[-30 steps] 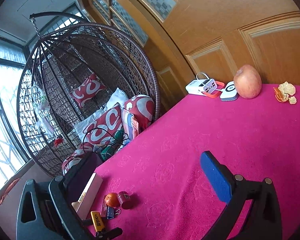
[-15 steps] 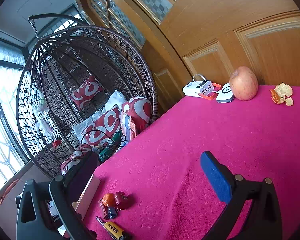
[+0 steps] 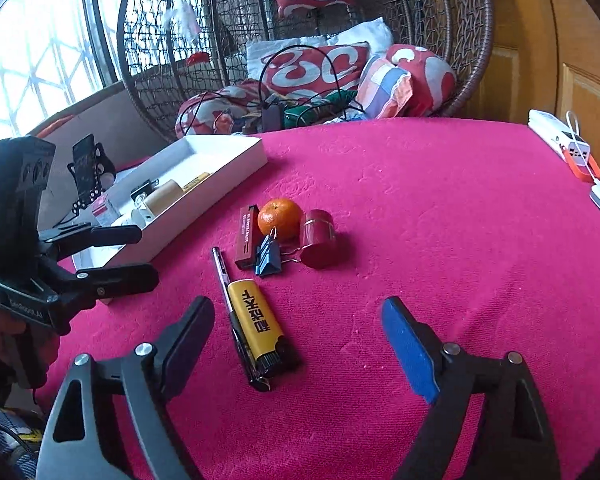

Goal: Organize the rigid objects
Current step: 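Grasp the yellow marker with the right tool while the left tool reaches the black pen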

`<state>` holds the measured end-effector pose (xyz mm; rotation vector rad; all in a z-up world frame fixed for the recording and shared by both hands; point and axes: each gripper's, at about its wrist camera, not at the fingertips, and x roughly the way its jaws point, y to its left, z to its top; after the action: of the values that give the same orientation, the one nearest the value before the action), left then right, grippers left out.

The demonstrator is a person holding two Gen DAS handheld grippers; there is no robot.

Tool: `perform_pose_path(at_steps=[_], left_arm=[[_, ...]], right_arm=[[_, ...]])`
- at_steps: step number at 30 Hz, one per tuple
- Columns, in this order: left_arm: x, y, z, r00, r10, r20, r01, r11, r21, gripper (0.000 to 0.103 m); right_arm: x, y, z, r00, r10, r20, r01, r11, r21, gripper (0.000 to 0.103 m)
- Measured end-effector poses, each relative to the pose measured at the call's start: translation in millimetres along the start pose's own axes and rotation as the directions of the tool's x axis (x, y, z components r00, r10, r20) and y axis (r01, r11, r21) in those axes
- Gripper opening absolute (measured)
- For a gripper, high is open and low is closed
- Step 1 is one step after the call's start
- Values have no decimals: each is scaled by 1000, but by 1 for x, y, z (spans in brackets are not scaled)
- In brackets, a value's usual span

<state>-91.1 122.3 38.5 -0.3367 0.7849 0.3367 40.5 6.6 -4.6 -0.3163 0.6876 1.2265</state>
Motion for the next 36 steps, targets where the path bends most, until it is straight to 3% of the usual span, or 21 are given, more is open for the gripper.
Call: perform_pose_path(at_steps=[3,6,15,18,19,21,27,30,35,36], left_arm=[[-5,2,-3,1000,-8,7,8,1000,-12,103],[-5,4,-6,1000,-23,-3,23,999,-33,103],[4,-7,-16,999,-38,-34,37,999,-16,103],[6,-6,-18,998,-41,-38,40,999,-27,103],[6,-5,-18,998,-40,-40,39,999,-30,103],[7,-4,-19,998,-38,-45,36,999,-36,103],[8,-3,-20,998,-34,-53,32,998,-47,103],[8,-2,-21,998,-20,-55,18,999,-47,103],[11,-10,-24,997,10,-71,-11,1000,-16,102],[11,-13,-25,998,14,-67,-14,1000,-7,96]], right_arm=[[20,13,1,997,10,-79,-16,997,-72,68],[40,20,0,989,7,-151,-25,992,-120,47],[42,-14,10,989,71,-131,-66,997,39,27],[41,2,8,991,7,-130,-14,999,-53,27],[42,10,7,991,-17,-132,4,995,-97,22],[43,19,5,989,13,-150,-30,993,-116,12],[37,43,-13,965,175,-195,-185,982,-34,11],[30,42,-16,981,114,-159,-119,992,-27,11],[17,4,-12,993,-18,-113,24,998,53,11],[16,1,-13,993,-36,-111,43,997,60,11]])
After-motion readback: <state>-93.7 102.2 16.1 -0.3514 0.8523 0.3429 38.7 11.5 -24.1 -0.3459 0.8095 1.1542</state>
